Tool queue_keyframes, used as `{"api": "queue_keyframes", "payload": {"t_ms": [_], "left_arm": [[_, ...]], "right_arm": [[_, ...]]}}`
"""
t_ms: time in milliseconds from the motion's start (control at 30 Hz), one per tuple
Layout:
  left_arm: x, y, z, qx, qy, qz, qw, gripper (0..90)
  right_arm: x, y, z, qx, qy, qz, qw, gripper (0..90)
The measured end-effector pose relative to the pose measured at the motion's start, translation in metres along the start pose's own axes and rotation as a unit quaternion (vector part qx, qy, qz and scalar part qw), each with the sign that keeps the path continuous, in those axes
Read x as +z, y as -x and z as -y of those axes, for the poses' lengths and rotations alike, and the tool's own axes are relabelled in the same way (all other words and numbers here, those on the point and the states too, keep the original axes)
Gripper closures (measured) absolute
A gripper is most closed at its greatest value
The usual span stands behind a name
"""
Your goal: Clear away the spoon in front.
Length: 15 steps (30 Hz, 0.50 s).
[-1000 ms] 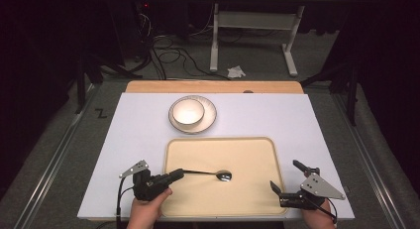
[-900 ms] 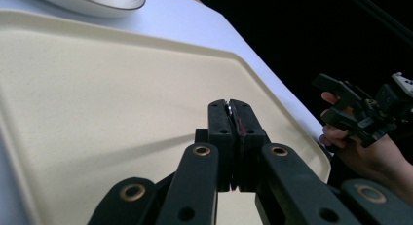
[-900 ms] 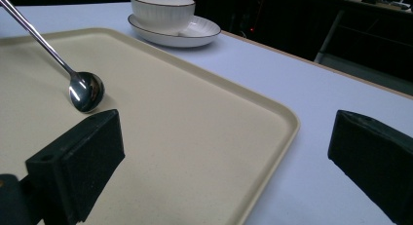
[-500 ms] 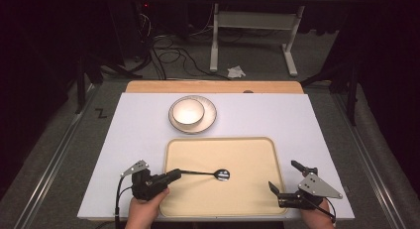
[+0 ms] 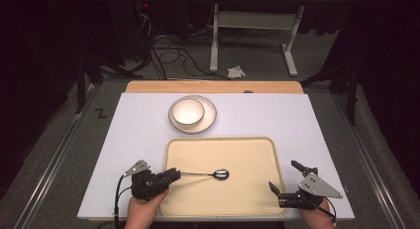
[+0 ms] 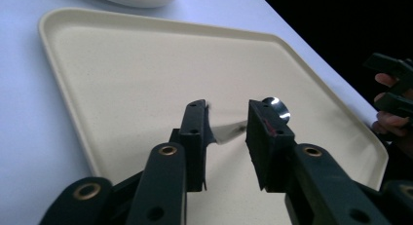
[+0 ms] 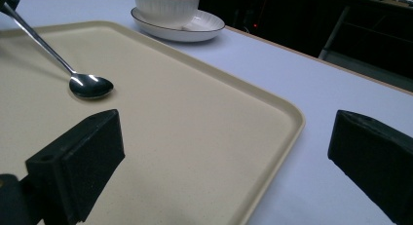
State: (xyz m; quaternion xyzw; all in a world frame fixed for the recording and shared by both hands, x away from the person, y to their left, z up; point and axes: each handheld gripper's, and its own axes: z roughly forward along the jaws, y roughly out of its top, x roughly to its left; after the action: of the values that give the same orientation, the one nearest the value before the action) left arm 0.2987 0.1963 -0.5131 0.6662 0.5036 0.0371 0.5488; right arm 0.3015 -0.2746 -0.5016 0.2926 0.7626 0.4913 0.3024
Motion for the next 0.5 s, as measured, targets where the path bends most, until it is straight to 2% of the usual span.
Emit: {"api": "queue_keyframes", "payload": {"t_ms": [67, 233, 400, 500], "left_arm": [[-0.0015, 0.0007, -0.0010, 0.009, 0.000, -0.008, 0.9999, 65.1], [-0.0033, 0.0003, -0.0020, 0.008, 0.006, -0.013, 0.9999, 61.3], [-0.0058, -0.0011, -0.0031, 0.011, 0.007, -0.020, 0.9997, 59.6], [-0.0063, -0.0017, -0.0042, 0.030, 0.002, -0.040, 0.9987, 60.1]], "right_arm": [[0.0001, -0.0004, 0.0004, 0.001, -0.003, -0.001, 1.0000, 0.4], [0.0006, 0.0002, 0.0006, -0.003, -0.002, -0.001, 1.0000, 0.4], [0.0004, 0.0001, 0.0009, 0.002, -0.001, -0.002, 1.0000, 0.4], [0.0006, 0.0003, 0.0007, -0.001, 0.000, -0.003, 1.0000, 0.4]]}}
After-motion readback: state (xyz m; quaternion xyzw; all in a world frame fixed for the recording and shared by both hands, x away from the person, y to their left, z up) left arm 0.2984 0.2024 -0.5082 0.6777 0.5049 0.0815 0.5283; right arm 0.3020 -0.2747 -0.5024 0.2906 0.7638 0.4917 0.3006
